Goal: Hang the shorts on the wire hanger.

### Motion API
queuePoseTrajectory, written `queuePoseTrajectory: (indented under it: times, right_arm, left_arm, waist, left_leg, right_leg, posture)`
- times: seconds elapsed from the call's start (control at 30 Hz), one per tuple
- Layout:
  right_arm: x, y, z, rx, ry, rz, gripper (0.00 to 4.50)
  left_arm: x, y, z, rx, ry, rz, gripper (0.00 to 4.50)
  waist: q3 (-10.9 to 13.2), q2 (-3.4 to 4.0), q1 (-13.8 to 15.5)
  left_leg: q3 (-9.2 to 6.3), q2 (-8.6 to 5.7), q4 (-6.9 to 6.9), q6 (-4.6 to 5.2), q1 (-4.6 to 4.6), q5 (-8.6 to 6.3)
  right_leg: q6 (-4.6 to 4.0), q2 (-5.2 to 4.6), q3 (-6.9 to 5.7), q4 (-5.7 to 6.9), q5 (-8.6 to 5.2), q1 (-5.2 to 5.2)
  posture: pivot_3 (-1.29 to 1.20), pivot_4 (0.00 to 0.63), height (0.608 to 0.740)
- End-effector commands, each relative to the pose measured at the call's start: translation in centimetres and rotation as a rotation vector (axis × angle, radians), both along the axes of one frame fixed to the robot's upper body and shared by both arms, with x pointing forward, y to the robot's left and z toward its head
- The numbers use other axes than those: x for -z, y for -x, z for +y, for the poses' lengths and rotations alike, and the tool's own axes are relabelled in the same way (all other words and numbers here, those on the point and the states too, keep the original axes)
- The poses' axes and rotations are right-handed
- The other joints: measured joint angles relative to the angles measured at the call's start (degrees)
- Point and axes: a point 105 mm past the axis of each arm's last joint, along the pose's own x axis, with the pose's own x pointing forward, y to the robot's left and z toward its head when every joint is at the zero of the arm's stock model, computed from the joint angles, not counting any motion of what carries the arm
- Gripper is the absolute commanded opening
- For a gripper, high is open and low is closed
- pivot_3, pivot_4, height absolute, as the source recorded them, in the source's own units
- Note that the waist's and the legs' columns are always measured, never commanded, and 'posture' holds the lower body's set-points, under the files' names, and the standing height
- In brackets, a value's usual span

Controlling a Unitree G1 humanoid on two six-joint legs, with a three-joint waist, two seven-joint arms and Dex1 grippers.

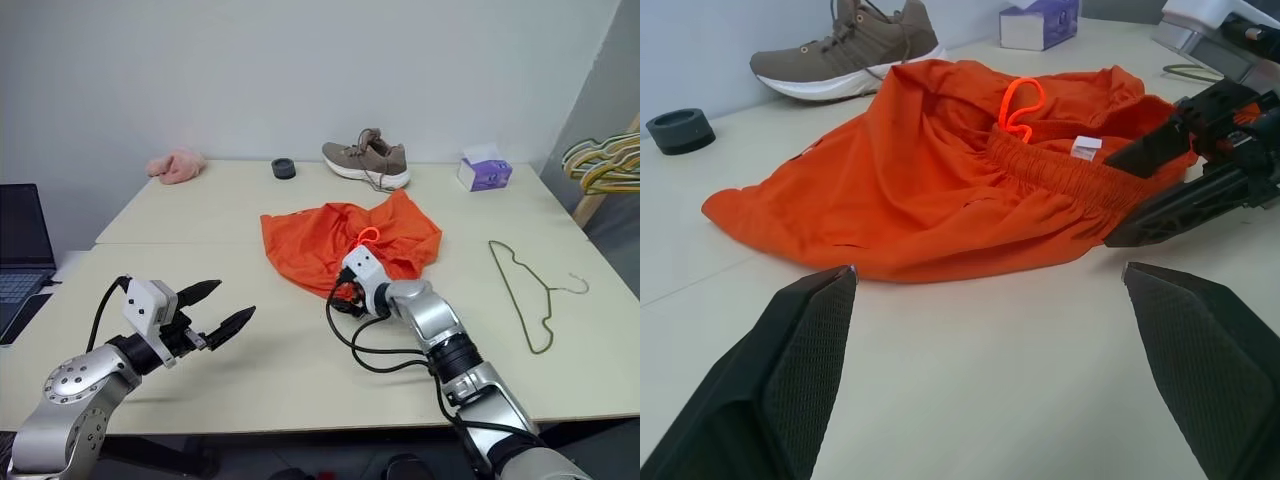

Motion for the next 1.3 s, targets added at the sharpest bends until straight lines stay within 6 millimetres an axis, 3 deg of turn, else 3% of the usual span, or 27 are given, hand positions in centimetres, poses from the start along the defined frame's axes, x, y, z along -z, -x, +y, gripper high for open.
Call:
queuePoseTrajectory:
  times: [0.03, 0.13, 0.23, 0.33, 0.43, 0.53, 0.67, 0.77, 1.0, 1.13, 1.3]
  right_arm:
    - [-2.5, 0.2, 1.1, -0.059, -0.057, -0.063, 2.12]
    - [-3.0, 0.4, 1.0, -0.071, -0.057, -0.099, 1.05]
    - [-3.8, 0.7, -0.5, -0.079, -0.051, -0.133, 0.02]
    - [-4.2, 2.1, -4.0, -0.126, -0.001, -0.152, 0.02]
    - [-3.7, 5.0, -7.2, -0.215, 0.054, -0.097, 0.02]
    - [-3.4, 7.6, -8.8, -0.310, 0.099, -0.063, 0.02]
    - [-3.1, 8.3, -9.9, -0.339, 0.147, -0.066, 0.02]
    - [-3.6, 7.6, -10.4, -0.339, 0.172, -0.141, 0.69]
    - [-5.8, 8.7, -11.8, -0.513, 0.324, -0.328, 3.09]
    - [-7.2, 8.5, -11.1, -0.539, 0.339, -0.454, 4.47]
    - [-7.0, 9.8, -10.0, -0.587, 0.278, -0.406, 4.47]
  left_arm:
    - [-1.6, -0.1, -0.4, 0.019, -0.013, -0.064, 4.50]
    - [-1.5, -0.1, -0.5, 0.020, -0.011, -0.062, 4.50]
    - [-1.4, -0.2, -0.7, 0.023, -0.010, -0.062, 4.50]
    - [-1.3, -0.1, -0.8, 0.031, -0.011, -0.053, 4.50]
    - [-1.0, 0.0, -0.9, 0.041, -0.017, -0.041, 4.50]
    - [-0.8, 0.0, -1.1, 0.060, -0.023, -0.031, 4.50]
    - [-0.6, -0.1, -1.7, 0.096, -0.037, -0.018, 4.50]
    - [-0.5, -0.1, -1.8, 0.114, -0.048, -0.009, 4.50]
    - [-0.4, 0.0, -1.9, 0.126, -0.043, 0.004, 4.50]
    - [0.1, 0.0, -1.8, 0.136, -0.040, 0.025, 4.50]
    - [1.1, -1.2, -0.6, 0.133, -0.157, -0.005, 4.50]
  waist:
    - [0.00, 0.00, -0.29]
    - [0.00, 0.01, -0.87]
    - [0.01, 0.01, -0.88]
    - [0.01, 0.01, -0.60]
    - [0.01, 0.01, -0.54]
    - [0.02, 0.04, -0.99]
    - [0.03, 0.05, -2.32]
    - [0.03, 0.05, -2.62]
    - [0.03, 0.04, -2.41]
    - [0.03, 0.03, -2.48]
    - [0.03, 0.04, -2.66]
  left_leg:
    - [0.00, 0.00, 0.00, 0.00, 0.00, 0.00]
    - [-0.02, 0.00, 0.00, 0.00, -0.02, 0.00]
    - [-0.03, 0.01, 0.00, 0.00, -0.02, 0.00]
    - [-0.07, -0.04, 0.00, 0.00, -0.13, 0.00]
    - [-0.09, -0.12, 0.01, 0.02, -0.23, -0.01]
    - [-0.11, -0.05, 0.00, 0.02, -0.28, -0.01]
    - [-0.07, 0.14, 0.00, 0.02, -0.09, -0.01]
    - [0.00, 0.10, 0.02, 0.02, 0.00, 0.00]
    - [0.10, -0.03, 0.10, 0.02, -0.09, -0.01]
    - [0.01, 0.04, 0.08, 0.02, -0.11, -0.01]
    - [0.00, 0.06, 0.09, 0.01, -0.06, 0.00]
  right_leg:
    - [0.00, 0.00, 0.00, 0.00, 0.00, 0.00]
    - [0.00, -0.02, 0.01, 0.00, 0.00, -0.02]
    - [0.00, -0.03, 0.01, 0.00, 0.00, -0.03]
    - [0.01, -0.08, 0.01, -0.05, -0.01, -0.06]
    - [0.03, -0.16, 0.00, -0.15, -0.02, -0.05]
    - [0.04, -0.15, 0.03, -0.13, -0.03, -0.09]
    - [0.06, 0.02, 0.03, -0.04, -0.06, -0.08]
    - [0.24, 0.07, 0.06, -0.03, -0.17, -0.02]
    - [0.17, -0.03, 0.09, -0.13, -0.12, -0.01]
    - [0.16, -0.02, 0.08, -0.11, -0.12, -0.02]
    - [0.15, 0.02, 0.07, -0.04, -0.11, 0.00]
  posture:
    - [-0.10, 0.000, 0.740]
    - [-0.11, 0.000, 0.740]
    - [-0.11, 0.000, 0.740]
    - [-0.12, 0.000, 0.740]
    - [-0.14, 0.000, 0.740]
    - [-0.15, 0.000, 0.740]
    - [-0.17, 0.000, 0.740]
    - [-0.18, 0.000, 0.740]
    - [-0.19, 0.000, 0.740]
    - [-0.20, 0.000, 0.740]
    - [-0.20, 0.000, 0.740]
